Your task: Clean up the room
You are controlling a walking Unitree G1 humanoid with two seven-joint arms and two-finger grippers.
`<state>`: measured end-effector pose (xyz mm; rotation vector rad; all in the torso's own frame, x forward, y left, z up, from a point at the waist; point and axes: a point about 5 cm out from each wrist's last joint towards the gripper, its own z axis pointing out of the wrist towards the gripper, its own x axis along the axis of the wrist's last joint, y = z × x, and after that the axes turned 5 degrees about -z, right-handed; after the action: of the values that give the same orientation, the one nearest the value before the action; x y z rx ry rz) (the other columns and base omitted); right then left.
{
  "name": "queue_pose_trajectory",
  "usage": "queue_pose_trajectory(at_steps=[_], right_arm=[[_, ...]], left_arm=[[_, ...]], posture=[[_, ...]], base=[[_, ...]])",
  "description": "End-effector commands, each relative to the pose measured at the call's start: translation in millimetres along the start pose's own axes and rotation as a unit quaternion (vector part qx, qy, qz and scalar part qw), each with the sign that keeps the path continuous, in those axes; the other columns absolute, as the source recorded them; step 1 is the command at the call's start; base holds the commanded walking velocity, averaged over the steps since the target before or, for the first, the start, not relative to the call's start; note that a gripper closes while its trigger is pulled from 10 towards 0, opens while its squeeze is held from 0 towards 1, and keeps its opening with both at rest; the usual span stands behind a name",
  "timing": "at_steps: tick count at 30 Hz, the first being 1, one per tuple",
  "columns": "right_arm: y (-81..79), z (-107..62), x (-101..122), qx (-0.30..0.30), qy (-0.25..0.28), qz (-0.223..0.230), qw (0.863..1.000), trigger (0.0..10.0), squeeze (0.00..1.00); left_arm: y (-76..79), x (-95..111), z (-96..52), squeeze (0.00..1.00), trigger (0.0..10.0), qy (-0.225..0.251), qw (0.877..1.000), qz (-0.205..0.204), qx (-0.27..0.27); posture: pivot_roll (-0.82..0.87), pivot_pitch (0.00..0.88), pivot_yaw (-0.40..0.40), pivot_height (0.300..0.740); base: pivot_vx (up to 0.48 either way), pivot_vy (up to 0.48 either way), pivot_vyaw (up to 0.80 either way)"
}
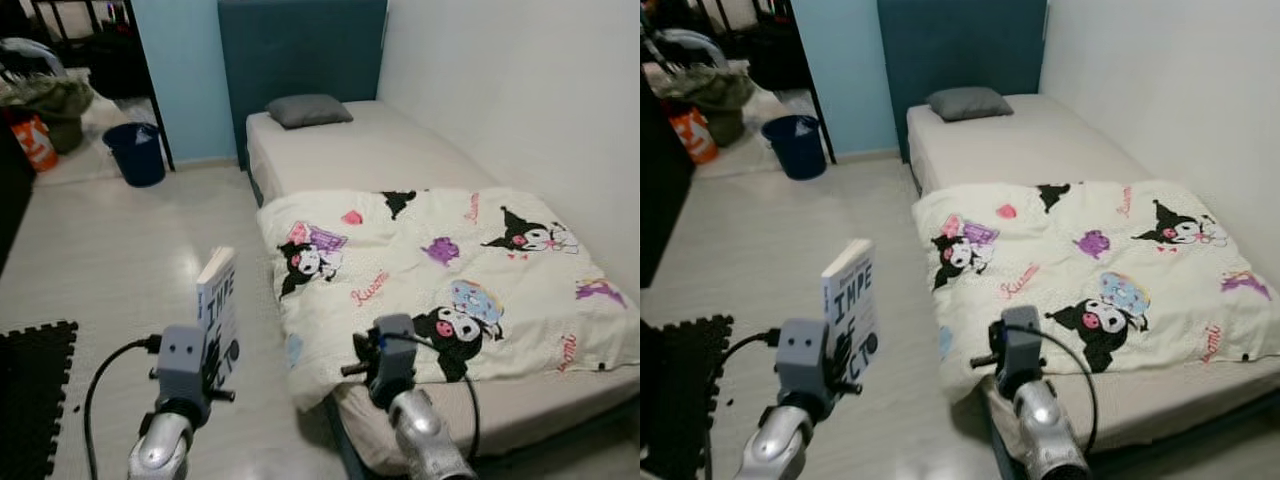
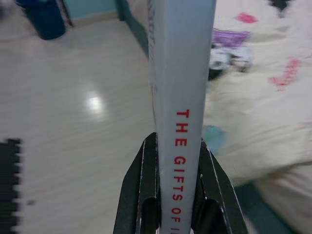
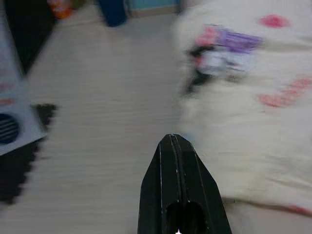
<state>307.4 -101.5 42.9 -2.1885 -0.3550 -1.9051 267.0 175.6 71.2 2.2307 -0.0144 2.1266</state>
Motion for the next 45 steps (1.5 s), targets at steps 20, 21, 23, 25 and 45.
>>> queue_pose_trajectory(at_steps=[20, 21, 23, 25, 45], right_arm=[[9.7, -4.6, -5, -0.015, -0.007, 0.004, 1.000, 10.0, 0.00], [9.9, -4.7, -5, -0.015, -0.006, 0.004, 1.000, 10.0, 0.00], [10.0, -4.7, -5, -0.015, -0.006, 0.004, 1.000, 10.0, 0.00], [9.7, -4.5, -5, -0.014, -0.006, 0.004, 1.000, 10.0, 0.00], [2.5, 0.2, 1, 0.016, 0.000, -0.028, 0.999, 10.0, 0.00]], left_arm=[[4.5, 2, 1.0, 0.00, 10.0, -0.002, 1.000, 0.020, 0.004], [3.6, 1, 1.2, 0.00, 10.0, -0.003, 1.000, 0.020, 0.007], [3.0, 1, 1.3, 0.00, 10.0, -0.004, 1.000, 0.021, 0.009], [0.9, 1, 1.6, 0.00, 10.0, -0.005, 1.000, 0.023, 0.015], [-0.9, 2, 5.0, 0.00, 10.0, 0.002, 0.999, 0.022, 0.047]], posture=[[0.03, 0.114, -0.013, 0.740], [0.03, 0.114, -0.013, 0.740], [0.03, 0.114, -0.013, 0.740], [0.03, 0.113, -0.014, 0.740], [0.03, 0.097, -0.023, 0.740]], base=[[0.000, -0.288, 0.00], [0.000, 0.000, 0.00], [0.000, 0.000, 0.00], [0.000, 0.000, 0.00], [0.000, 0.000, 0.44]])
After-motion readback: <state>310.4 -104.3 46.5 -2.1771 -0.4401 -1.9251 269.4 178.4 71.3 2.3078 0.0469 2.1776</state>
